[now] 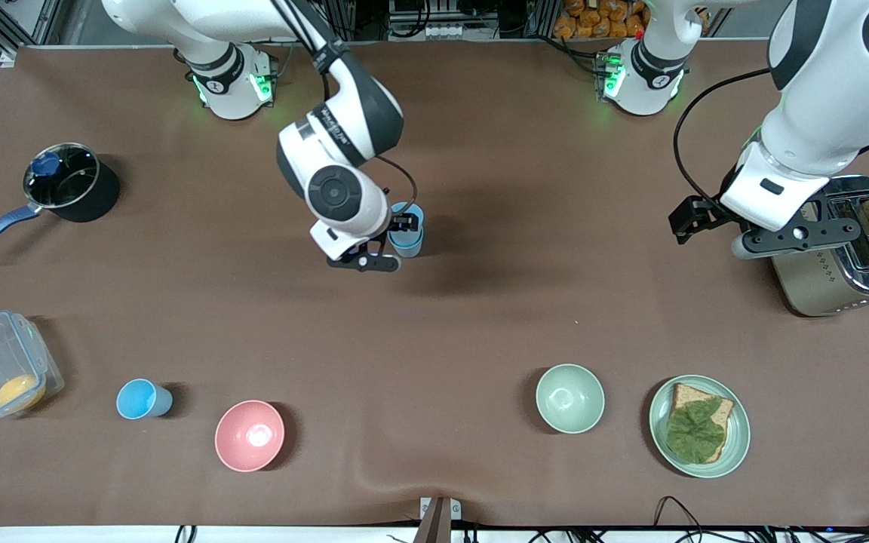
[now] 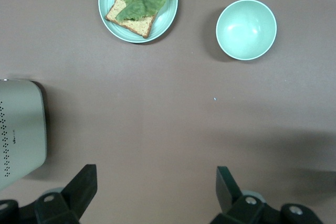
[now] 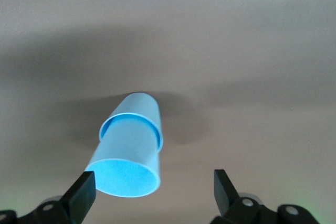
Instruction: Stack blue cups with both arms
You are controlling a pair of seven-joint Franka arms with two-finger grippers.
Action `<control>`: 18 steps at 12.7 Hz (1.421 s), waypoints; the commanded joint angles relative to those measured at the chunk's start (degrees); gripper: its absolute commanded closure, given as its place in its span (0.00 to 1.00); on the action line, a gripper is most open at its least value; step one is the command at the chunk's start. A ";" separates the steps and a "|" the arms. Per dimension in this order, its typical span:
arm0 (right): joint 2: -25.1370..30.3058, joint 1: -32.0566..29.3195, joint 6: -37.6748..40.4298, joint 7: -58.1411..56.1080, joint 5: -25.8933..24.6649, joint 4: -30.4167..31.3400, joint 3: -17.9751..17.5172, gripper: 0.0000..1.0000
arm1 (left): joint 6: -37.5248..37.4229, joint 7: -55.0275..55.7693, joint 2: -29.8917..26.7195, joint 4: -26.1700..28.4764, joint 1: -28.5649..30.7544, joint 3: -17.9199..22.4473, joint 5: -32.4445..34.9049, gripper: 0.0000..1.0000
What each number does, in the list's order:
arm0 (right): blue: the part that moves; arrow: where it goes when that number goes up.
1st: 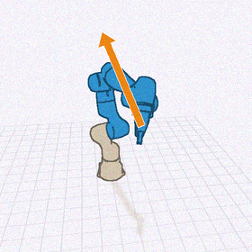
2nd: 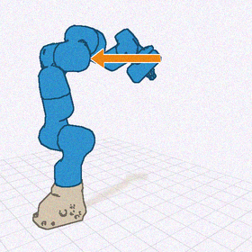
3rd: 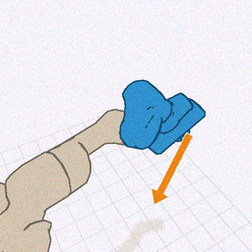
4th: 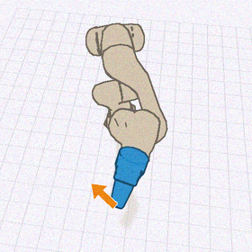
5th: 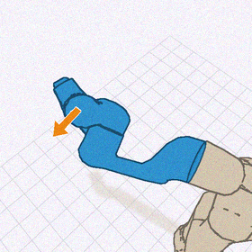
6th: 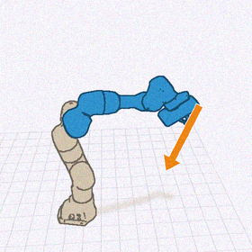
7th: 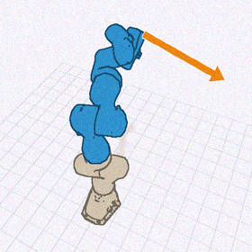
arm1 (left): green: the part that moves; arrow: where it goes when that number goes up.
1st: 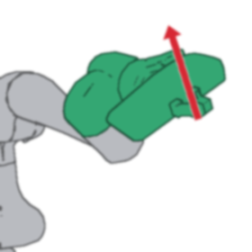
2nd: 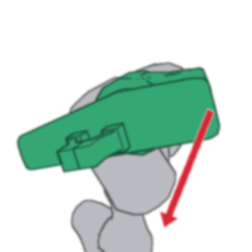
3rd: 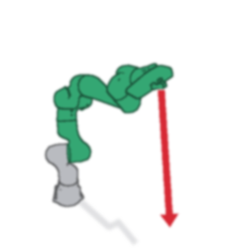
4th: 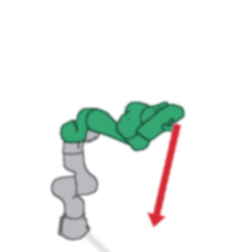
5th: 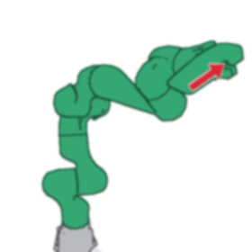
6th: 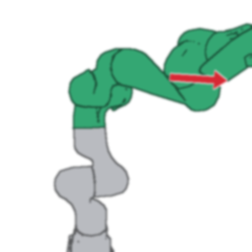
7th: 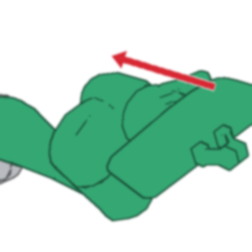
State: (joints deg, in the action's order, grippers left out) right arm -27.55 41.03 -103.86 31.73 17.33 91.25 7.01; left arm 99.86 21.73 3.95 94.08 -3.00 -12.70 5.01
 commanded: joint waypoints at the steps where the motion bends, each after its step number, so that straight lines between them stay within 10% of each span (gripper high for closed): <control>1: 0.57 -7.86 5.50 -8.67 1.40 -2.56 -0.33 0.00 | -0.19 -1.69 -0.43 -1.61 1.15 -0.39 -1.32 0.00; 8: 8.81 -30.55 12.01 -31.64 -4.05 -1.86 -0.07 0.00 | -8.27 -1.87 -1.49 -6.80 1.07 -0.83 -1.32 0.00; 12: 21.01 -31.10 12.28 -32.86 -14.84 2.68 -0.33 0.00 | -8.19 -4.23 -2.98 -6.63 0.80 1.19 -1.32 0.00; 18: 27.82 -36.62 21.24 -34.72 -15.22 1.57 -1.38 0.00 | -8.28 -9.42 -2.54 -7.33 4.05 1.36 -2.37 0.00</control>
State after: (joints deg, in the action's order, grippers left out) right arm -0.02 7.47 -84.04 -1.98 2.57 92.85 7.30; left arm 92.59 14.57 1.51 87.42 0.38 -11.49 4.69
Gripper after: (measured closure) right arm 0.000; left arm 0.000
